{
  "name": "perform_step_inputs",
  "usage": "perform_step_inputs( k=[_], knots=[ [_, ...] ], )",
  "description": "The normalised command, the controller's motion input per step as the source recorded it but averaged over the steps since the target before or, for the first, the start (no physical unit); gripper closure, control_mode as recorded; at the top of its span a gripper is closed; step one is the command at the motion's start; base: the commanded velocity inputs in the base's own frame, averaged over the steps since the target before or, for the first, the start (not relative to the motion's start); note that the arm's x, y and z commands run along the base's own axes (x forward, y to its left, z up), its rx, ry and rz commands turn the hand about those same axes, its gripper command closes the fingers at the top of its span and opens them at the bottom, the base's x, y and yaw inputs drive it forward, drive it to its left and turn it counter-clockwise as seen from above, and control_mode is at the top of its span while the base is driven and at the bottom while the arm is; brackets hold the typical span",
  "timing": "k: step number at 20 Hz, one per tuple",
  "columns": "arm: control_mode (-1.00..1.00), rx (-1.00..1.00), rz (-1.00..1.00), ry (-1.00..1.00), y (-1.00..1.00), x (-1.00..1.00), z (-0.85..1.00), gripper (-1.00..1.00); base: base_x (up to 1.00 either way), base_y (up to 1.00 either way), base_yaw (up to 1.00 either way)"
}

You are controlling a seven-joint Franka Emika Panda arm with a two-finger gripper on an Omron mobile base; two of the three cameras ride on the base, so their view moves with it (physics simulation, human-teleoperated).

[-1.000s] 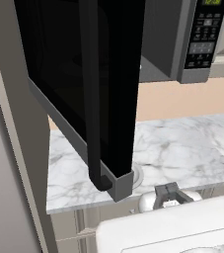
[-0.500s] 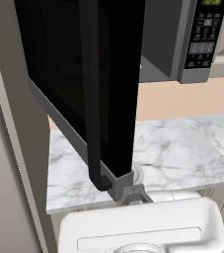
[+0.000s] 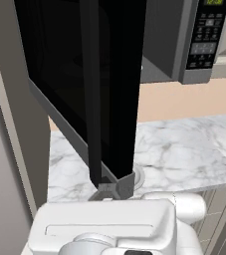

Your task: Pick the squash from the counter and place it in the microwave. Then turn on the microwave.

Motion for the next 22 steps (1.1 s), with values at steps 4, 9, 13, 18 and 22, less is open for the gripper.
perform_step_inputs(
  k=[4,9,13,18,22],
  knots=[
    [-1.0,0.0,-0.08,0.0,0.29,0.19,-0.18,1.0,0.0,0.0,0.0],
    [-1.0,0.0,-0.08,0.0,0.31,0.15,-0.18,1.0,0.0,0.0,0.0],
    [-1.0,0.0,-0.08,0.0,0.31,0.07,-0.15,1.0,0.0,0.0,0.0],
    [-1.0,0.0,-0.1,0.0,0.11,0.11,-0.07,1.0,0.0,0.0,0.0],
    [-1.0,0.0,-0.07,0.0,0.16,-0.04,-0.13,1.0,0.0,0.0,0.0]
  ],
)
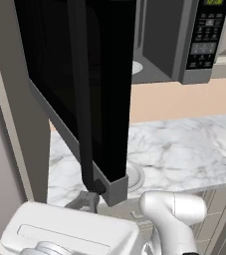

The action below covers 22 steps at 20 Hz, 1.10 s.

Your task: Pick the squash from the counter and place it in the microwave. Then turn on the microwave.

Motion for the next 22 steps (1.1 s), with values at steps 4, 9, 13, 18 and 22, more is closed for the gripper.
perform_step_inputs(
  k=[4,9,13,18,22],
  knots=[
    [-1.0,0.0,-0.07,0.0,0.22,-0.01,-0.15,1.0,0.0,0.0,0.0],
    [-1.0,-0.02,-0.06,-0.01,0.4,0.0,-0.2,1.0,0.0,0.0,0.0],
    [-1.0,-0.01,-0.07,0.0,0.29,0.07,-0.08,1.0,0.0,0.0,0.0],
    [-1.0,0.0,-0.07,0.0,0.1,0.21,-0.04,1.0,0.0,0.0,0.0],
    [-1.0,0.0,-0.11,0.0,-0.01,0.2,0.0,1.0,0.0,0.0,0.0]
  ],
)
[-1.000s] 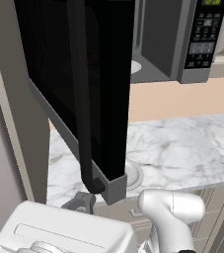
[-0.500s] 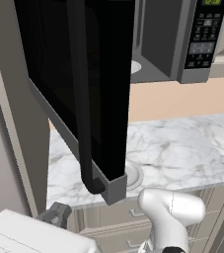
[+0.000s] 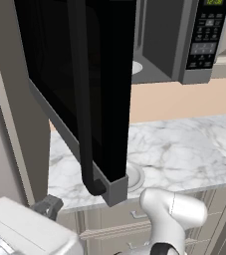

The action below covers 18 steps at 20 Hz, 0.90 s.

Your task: Pick the squash from the counter and place it in the microwave. Then turn on the microwave.

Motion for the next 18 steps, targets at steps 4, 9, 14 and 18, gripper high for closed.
perform_step_inputs(
  k=[4,9,14,18],
  knots=[
    [-1.0,0.0,-0.1,0.0,-0.19,0.21,0.0,1.0,0.0,0.0,0.0],
    [-1.0,0.0,-0.09,0.0,-0.3,0.1,0.0,1.0,0.0,0.0,0.0],
    [-1.0,0.0,-0.03,-0.01,-0.29,0.0,0.0,1.0,0.0,0.0,0.0],
    [-1.0,-0.02,-0.01,0.0,-0.29,0.02,0.04,1.0,0.0,0.0,0.0]
  ],
)
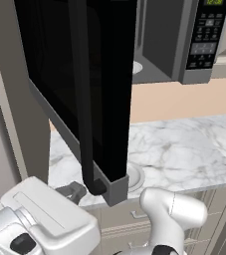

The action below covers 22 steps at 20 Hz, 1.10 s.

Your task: Pick the squash from the counter and place it in the microwave. Then turn on the microwave.

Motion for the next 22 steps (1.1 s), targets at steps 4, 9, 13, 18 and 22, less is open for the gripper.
perform_step_inputs(
  k=[4,9,13,18,22],
  knots=[
    [-1.0,-0.03,0.0,-0.01,-0.26,0.19,0.13,1.0,0.0,0.0,0.0],
    [-1.0,-0.03,0.0,-0.01,-0.25,0.2,0.1,1.0,0.0,0.0,0.0],
    [-1.0,-0.02,0.0,0.0,-0.3,0.18,0.05,1.0,0.0,0.0,0.0],
    [-1.0,-0.01,0.0,-0.01,-0.35,0.18,0.06,1.0,0.0,0.0,0.0],
    [-1.0,-0.01,0.0,-0.02,-0.4,0.19,0.07,1.0,0.0,0.0,0.0]
  ],
)
